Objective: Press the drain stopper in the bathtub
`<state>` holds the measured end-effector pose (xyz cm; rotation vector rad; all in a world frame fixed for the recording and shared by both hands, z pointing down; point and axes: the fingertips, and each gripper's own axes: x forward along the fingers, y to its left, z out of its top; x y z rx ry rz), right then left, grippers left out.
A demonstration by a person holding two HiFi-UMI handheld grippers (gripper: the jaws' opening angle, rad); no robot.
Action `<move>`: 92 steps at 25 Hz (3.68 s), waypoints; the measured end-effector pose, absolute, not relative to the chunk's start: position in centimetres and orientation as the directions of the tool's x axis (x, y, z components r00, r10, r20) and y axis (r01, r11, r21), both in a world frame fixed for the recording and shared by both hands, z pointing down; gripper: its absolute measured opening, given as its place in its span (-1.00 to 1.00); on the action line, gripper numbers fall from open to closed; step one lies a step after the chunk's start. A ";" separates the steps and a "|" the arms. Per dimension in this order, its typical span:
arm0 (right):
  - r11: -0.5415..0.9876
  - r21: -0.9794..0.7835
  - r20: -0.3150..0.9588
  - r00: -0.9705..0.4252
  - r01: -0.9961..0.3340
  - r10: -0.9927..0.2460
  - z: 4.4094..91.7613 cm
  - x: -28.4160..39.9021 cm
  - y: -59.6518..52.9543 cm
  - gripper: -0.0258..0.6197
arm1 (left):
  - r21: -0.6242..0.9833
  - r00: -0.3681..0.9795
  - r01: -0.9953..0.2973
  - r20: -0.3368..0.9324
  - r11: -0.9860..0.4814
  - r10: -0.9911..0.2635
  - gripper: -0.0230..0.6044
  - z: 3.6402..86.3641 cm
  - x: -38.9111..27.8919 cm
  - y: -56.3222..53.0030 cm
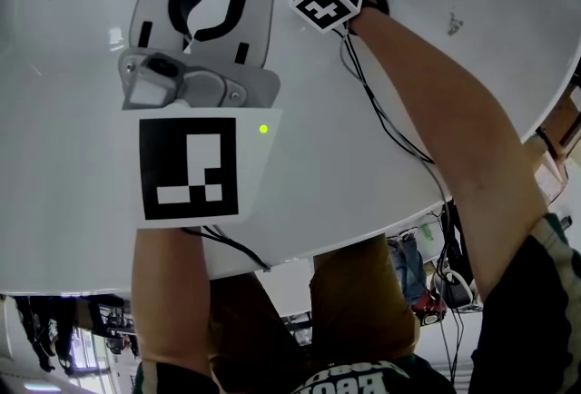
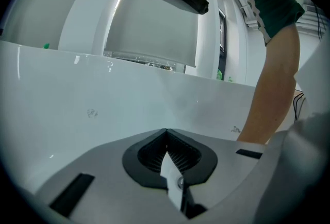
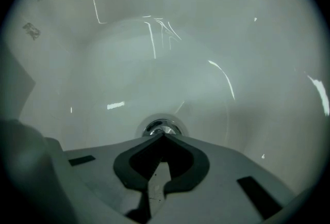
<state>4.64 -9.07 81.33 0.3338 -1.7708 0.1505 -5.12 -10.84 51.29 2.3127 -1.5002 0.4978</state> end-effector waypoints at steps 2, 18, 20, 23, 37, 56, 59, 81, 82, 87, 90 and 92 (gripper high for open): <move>0.941 0.065 0.966 -0.216 -0.332 -0.143 81.2 4.5 -9.0 -0.89 | 0.094 0.387 -0.916 0.470 -0.391 -0.793 -0.91 51.4 -5.0 -10.7; 0.931 -0.017 0.953 -0.286 -0.364 -0.095 76.7 3.7 -9.1 -0.89 | 0.114 0.399 -0.910 0.499 -0.398 -0.770 -0.91 51.4 -3.7 -10.2; 0.930 -0.016 0.948 -0.303 -0.366 -0.103 74.9 3.4 -9.9 -0.89 | 0.122 0.401 -0.910 0.498 -0.396 -0.769 -0.91 50.3 -3.6 -10.4; 0.931 -0.011 0.942 -0.317 -0.365 -0.113 72.1 2.9 -11.2 -0.89 | 0.110 0.409 -0.904 0.499 -0.412 -0.764 -0.91 48.5 -3.3 -10.5; 0.914 -0.022 0.914 -0.379 -0.405 -0.146 59.8 3.0 -10.8 -0.89 | 0.077 0.424 -0.890 0.502 -0.449 -0.754 -0.91 39.5 -3.7 -10.0; 0.909 -0.010 0.771 -0.582 -0.418 -0.259 35.3 4.8 -8.0 -0.89 | 0.112 0.457 -0.880 0.460 -0.461 -0.761 -0.91 23.8 0.9 -7.4; 0.904 0.013 0.741 -0.603 -0.427 -0.295 31.2 5.5 -7.5 -0.89 | 0.097 0.460 -0.878 0.438 -0.468 -0.772 -0.91 20.3 1.8 -7.4; 0.822 -0.047 0.277 -0.798 -0.568 -0.535 2.2 6.5 -2.0 -0.89 | -0.026 0.499 -0.851 0.273 -0.525 -0.822 -0.91 0.6 3.1 -2.6; 0.818 -0.045 0.252 -0.798 -0.574 -0.547 1.2 6.4 -2.0 -0.89 | -0.026 0.499 -0.852 0.260 -0.523 -0.827 -0.91 -0.2 2.9 -2.2; 0.815 0.005 0.162 -0.803 -0.580 -0.573 -3.2 6.3 -1.6 -0.89 | -0.032 0.493 -0.860 0.208 -0.510 -0.845 -0.91 -3.1 2.0 -1.2; 0.811 0.026 0.144 -0.801 -0.584 -0.581 -4.4 6.8 -1.5 -0.89 | -0.053 0.489 -0.860 0.206 -0.508 -0.848 -0.91 -4.2 1.9 -1.4; 0.809 0.044 0.132 -0.799 -0.586 -0.586 -4.9 7.0 -1.3 -0.89 | -0.069 0.489 -0.857 0.198 -0.510 -0.849 -0.91 -5.0 1.9 -1.6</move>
